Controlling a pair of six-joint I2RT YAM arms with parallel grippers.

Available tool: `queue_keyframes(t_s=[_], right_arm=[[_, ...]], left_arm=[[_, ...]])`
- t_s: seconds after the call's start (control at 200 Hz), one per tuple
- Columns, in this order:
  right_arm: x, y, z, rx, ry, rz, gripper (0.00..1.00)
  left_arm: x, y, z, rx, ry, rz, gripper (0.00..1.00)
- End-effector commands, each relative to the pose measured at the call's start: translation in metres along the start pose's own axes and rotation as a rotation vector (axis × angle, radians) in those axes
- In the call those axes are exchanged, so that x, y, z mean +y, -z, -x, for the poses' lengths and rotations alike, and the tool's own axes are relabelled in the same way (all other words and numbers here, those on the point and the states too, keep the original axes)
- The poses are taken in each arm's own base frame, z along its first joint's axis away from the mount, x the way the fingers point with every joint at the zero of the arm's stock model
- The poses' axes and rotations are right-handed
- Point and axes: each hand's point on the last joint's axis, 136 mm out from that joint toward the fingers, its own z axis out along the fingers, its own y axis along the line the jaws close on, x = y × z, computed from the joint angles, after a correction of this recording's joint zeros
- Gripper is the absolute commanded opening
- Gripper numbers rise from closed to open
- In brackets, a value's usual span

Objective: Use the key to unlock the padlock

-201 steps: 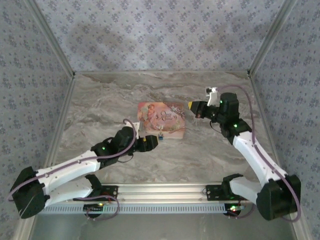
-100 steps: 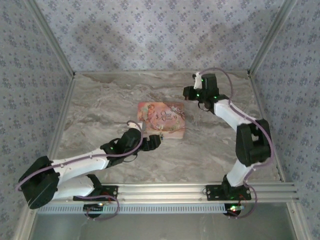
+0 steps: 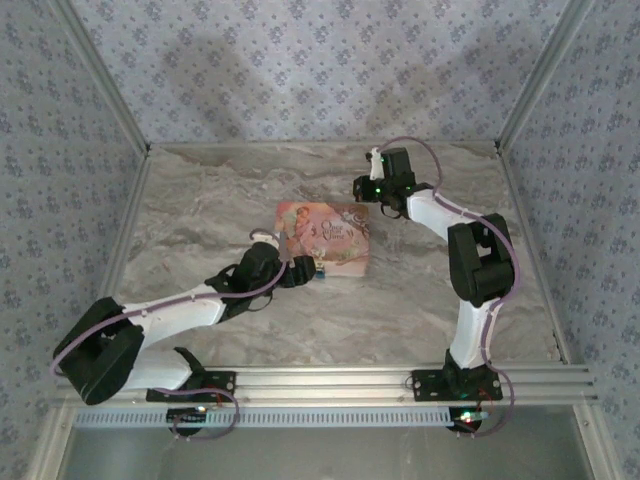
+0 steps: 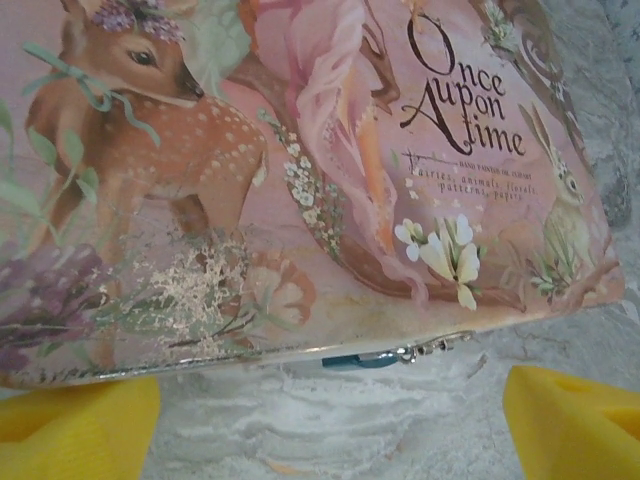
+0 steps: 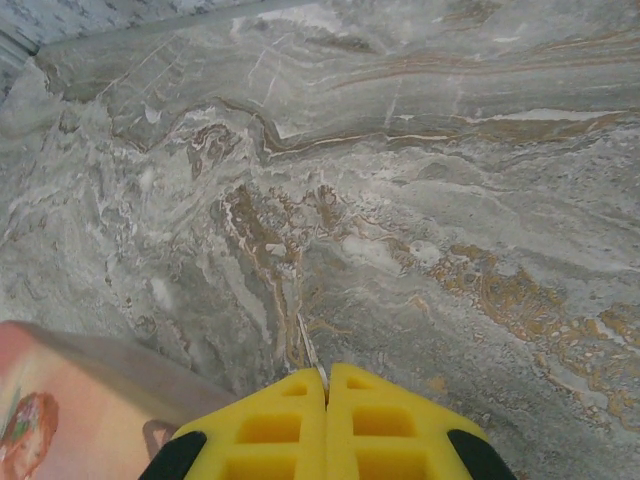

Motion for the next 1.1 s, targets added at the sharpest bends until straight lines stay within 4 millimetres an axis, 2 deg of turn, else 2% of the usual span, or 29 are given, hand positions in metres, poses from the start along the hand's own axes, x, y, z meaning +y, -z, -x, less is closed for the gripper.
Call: queue_keyframes(t_s=[0.0, 0.16, 0.18, 0.195, 0.225, 0.36, 0.53, 0.72, 0.82, 0.874, 0.939, 1.094], right_arm=[[-0.002, -0.001, -0.011, 0.028, 0.032, -0.015, 0.0], [-0.004, 0.004, -0.024, 0.036, 0.031, -0.021, 0.0], [-0.004, 0.004, -0.025, 0.04, 0.03, -0.023, 0.0], [-0.004, 0.005, -0.026, 0.042, 0.029, -0.023, 0.0], [-0.005, 0.005, -0.027, 0.043, 0.031, -0.025, 0.0], [-0.006, 0.004, -0.033, 0.054, 0.036, -0.029, 0.0], [-0.005, 0.002, -0.038, 0.064, 0.052, -0.033, 0.0], [-0.006, 0.002, -0.042, 0.068, 0.059, -0.035, 0.0], [-0.006, 0.001, -0.043, 0.066, 0.059, -0.033, 0.0], [-0.006, 0.001, -0.044, 0.066, 0.06, -0.032, 0.0], [-0.006, 0.001, -0.045, 0.066, 0.064, -0.032, 0.0], [-0.006, -0.002, -0.048, 0.072, 0.071, -0.034, 0.0]], left_arm=[[-0.022, -0.002, 0.029, -0.054, -0.034, -0.068, 0.89], [-0.019, -0.005, 0.044, -0.071, -0.036, -0.081, 0.9], [-0.019, -0.004, 0.044, -0.072, -0.036, -0.085, 0.92], [-0.019, -0.004, 0.043, -0.07, -0.037, -0.088, 0.98], [-0.019, -0.004, 0.043, -0.07, -0.038, -0.095, 0.98], [-0.017, 0.0, 0.031, -0.057, -0.027, -0.127, 0.98], [0.001, 0.007, 0.013, -0.04, 0.006, -0.094, 0.98], [-0.003, 0.018, -0.001, -0.103, -0.166, -0.112, 0.98], [0.002, 0.017, -0.016, -0.015, -0.235, -0.08, 0.98], [-0.006, 0.018, -0.023, 0.027, -0.268, -0.124, 0.98], [-0.017, 0.022, -0.023, -0.004, -0.306, -0.198, 0.98], [-0.008, 0.023, -0.019, -0.111, -0.373, -0.21, 0.98]])
